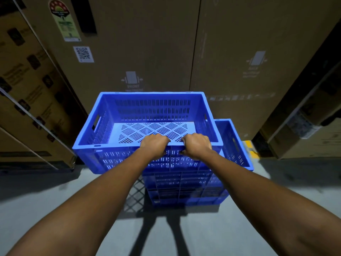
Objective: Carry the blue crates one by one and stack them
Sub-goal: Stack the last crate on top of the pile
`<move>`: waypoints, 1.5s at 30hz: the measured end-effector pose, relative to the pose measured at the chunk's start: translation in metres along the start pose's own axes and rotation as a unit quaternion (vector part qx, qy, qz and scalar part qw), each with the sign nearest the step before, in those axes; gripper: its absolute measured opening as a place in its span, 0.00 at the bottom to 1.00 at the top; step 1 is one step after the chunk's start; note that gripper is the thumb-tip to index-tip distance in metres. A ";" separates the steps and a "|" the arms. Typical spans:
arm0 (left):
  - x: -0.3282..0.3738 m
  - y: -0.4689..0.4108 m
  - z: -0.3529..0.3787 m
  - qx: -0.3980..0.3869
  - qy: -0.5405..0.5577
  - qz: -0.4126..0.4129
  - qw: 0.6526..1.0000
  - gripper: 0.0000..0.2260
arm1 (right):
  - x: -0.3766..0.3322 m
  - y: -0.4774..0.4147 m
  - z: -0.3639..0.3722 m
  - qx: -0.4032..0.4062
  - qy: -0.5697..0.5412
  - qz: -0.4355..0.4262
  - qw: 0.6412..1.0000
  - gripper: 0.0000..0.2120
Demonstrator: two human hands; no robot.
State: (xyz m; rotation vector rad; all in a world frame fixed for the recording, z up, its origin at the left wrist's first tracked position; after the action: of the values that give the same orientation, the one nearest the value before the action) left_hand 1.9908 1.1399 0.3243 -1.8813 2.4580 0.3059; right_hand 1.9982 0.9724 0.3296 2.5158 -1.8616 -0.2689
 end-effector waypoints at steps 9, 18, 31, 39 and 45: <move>0.059 -0.024 -0.011 0.006 -0.007 0.007 1.000 0.14 | 0.062 0.012 -0.008 0.001 -0.006 0.013 1.000 0.14; 0.119 -0.049 -0.021 0.011 -0.003 0.011 1.000 0.12 | 0.129 0.019 -0.012 0.002 0.004 0.026 1.000 0.19; 0.173 -0.067 -0.028 -0.009 0.003 -0.007 1.000 0.15 | 0.183 0.033 -0.018 0.000 0.014 0.018 1.000 0.14; 0.168 -0.064 -0.030 -0.020 0.027 0.036 0.999 0.23 | 0.181 0.036 -0.021 -0.018 0.012 0.007 1.000 0.26; 0.121 -0.047 -0.029 -0.076 0.133 0.064 0.986 0.38 | 0.178 0.042 -0.030 -0.061 -0.074 0.011 0.995 0.38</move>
State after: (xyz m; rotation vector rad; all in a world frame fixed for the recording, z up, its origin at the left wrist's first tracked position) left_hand 2.0061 1.0080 0.3290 -1.9396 2.8112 0.2684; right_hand 2.0124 0.7880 0.3390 2.4547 -1.8559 -0.5656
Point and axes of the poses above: each hand's wrist, its own y-axis away from the middle knuckle, its own z-axis out of the palm, x = y × z, the point moved 1 cm from there along -y, towards the middle knuckle, and after that the axes turned 5 degrees about -y, right-handed, at the moved point
